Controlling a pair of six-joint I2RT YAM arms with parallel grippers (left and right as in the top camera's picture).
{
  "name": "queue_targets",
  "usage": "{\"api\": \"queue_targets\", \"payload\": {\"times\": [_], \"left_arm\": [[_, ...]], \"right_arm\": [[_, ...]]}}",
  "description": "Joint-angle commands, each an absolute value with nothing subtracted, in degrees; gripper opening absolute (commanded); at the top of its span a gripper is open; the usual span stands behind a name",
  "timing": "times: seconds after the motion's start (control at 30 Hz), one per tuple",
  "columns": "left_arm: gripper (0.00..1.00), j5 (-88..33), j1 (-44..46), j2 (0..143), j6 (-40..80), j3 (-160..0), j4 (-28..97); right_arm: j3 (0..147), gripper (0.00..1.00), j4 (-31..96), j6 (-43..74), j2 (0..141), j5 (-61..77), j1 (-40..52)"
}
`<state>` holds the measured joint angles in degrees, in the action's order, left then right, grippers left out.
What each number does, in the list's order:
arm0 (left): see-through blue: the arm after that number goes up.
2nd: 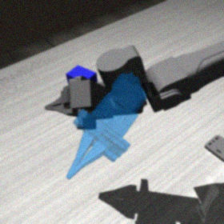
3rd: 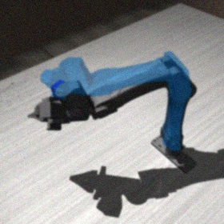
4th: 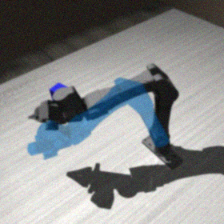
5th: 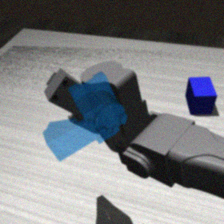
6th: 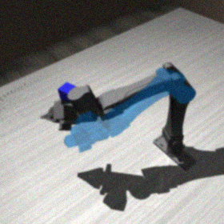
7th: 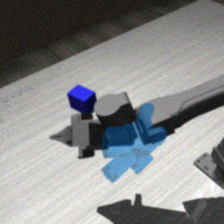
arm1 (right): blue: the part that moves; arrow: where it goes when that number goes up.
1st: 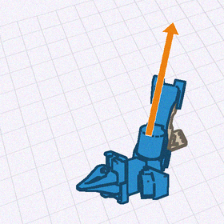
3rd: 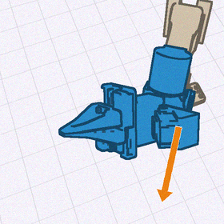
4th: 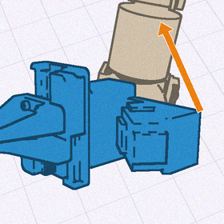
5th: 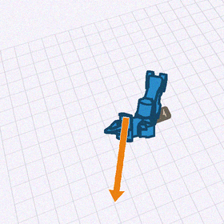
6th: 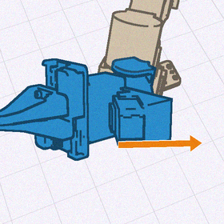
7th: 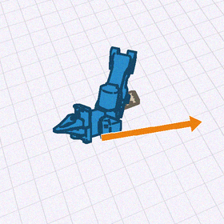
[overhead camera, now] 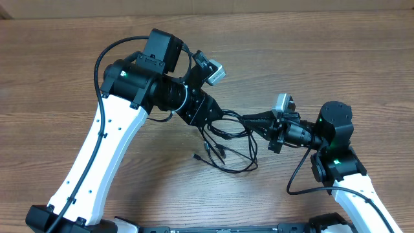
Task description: Untangle cables
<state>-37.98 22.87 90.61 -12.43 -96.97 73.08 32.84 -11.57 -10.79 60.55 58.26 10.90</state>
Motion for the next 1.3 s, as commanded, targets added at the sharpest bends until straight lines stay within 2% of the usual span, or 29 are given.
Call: {"api": "queue_targets", "payload": {"times": [0.0, 0.23, 0.73, 1.27], "left_arm": [[0.42, -38.98, 22.96, 90.08, -13.74, -98.41, 73.19], [0.34, -39.29, 22.96, 91.39, -13.04, -98.41, 73.12], [0.41, -40.53, 22.96, 91.61, -13.06, -98.41, 72.79], [0.42, -40.51, 22.96, 91.61, -13.06, -98.41, 72.82]], "right_arm": [[33.45, 0.04, -12.43, -11.00, 60.14, 60.31, 10.87], [33.45, 0.04, -13.43, -11.03, 60.14, 62.26, 10.87], [33.45, 0.04, -15.46, -10.98, 60.14, 63.26, 10.87], [33.45, 0.04, -20.18, -10.76, 60.12, 67.88, 10.87]]}}
